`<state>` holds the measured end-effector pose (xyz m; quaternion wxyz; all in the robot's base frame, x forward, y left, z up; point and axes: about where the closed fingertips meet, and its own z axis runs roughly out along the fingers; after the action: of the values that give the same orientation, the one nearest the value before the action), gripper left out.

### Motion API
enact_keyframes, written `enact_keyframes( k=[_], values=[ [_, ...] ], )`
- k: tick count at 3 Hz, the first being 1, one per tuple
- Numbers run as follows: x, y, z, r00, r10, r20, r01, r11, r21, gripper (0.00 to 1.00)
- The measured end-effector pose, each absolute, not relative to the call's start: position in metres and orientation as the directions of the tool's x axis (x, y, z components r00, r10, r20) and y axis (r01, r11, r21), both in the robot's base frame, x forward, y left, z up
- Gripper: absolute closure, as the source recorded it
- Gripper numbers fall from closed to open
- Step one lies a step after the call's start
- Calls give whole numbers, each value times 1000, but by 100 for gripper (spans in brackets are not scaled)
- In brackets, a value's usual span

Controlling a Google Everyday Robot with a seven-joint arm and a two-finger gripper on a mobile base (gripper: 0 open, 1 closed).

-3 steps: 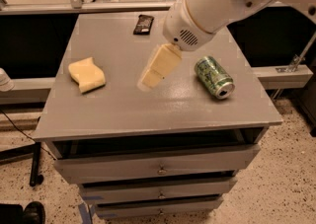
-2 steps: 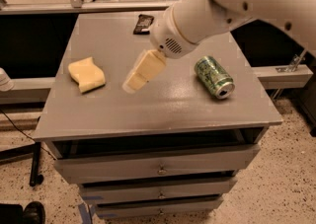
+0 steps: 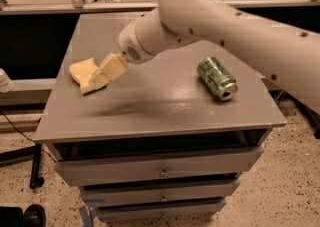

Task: Pick sponge

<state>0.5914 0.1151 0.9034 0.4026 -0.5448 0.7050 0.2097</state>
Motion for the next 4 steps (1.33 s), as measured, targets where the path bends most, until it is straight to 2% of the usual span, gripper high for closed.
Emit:
enact_keyframes(
  k=[2,3,4],
  values=[
    [611,153,860,-118,-602,-790,-943,316,-100,0],
    [618,162,847,-142,-611,-779,-945,318,-76,18],
    [622,162,842,-162,-611,-775,-943,327,-61,41]
  ],
)
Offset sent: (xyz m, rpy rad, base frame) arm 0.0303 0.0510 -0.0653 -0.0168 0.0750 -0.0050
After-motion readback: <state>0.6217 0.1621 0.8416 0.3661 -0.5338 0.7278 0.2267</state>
